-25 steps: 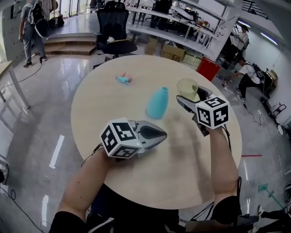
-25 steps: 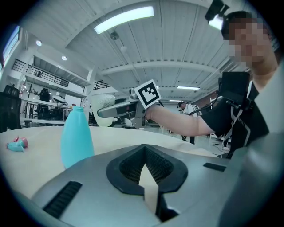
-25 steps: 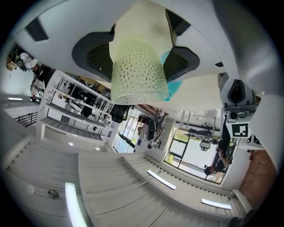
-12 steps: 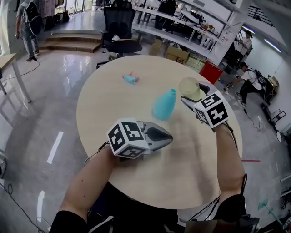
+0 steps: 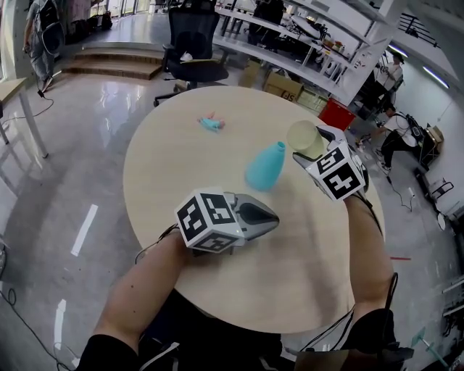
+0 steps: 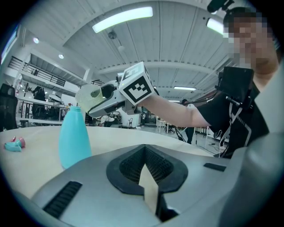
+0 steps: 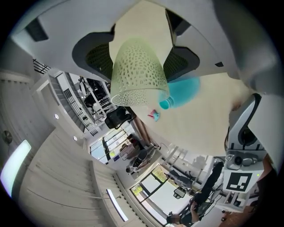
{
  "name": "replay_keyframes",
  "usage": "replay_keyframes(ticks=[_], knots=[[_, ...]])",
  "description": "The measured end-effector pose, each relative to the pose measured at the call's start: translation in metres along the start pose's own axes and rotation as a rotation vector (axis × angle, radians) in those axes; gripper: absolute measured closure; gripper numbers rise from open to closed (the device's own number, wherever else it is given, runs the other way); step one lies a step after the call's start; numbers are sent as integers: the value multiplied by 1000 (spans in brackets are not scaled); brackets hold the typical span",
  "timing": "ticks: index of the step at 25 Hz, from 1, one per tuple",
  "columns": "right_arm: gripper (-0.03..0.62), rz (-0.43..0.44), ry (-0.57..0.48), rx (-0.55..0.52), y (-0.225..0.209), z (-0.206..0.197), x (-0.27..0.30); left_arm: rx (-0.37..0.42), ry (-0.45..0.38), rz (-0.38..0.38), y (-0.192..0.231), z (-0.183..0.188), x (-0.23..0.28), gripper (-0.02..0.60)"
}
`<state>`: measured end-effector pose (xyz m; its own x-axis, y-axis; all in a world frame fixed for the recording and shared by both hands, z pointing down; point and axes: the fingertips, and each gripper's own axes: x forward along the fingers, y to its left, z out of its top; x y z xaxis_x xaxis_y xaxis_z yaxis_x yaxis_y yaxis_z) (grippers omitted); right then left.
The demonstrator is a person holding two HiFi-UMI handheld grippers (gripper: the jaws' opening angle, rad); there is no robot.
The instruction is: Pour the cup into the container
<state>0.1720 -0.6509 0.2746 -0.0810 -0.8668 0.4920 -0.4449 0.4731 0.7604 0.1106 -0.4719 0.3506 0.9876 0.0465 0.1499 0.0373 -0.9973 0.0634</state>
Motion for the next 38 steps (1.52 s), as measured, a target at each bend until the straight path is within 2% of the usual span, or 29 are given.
replay_keyframes(ticks=[15, 38], knots=[[233, -21, 62, -130, -3, 3, 4, 0, 0, 1, 0, 2, -1, 588], [233, -30, 114, -240, -3, 10, 6, -1, -2, 1, 1, 3, -1, 588]])
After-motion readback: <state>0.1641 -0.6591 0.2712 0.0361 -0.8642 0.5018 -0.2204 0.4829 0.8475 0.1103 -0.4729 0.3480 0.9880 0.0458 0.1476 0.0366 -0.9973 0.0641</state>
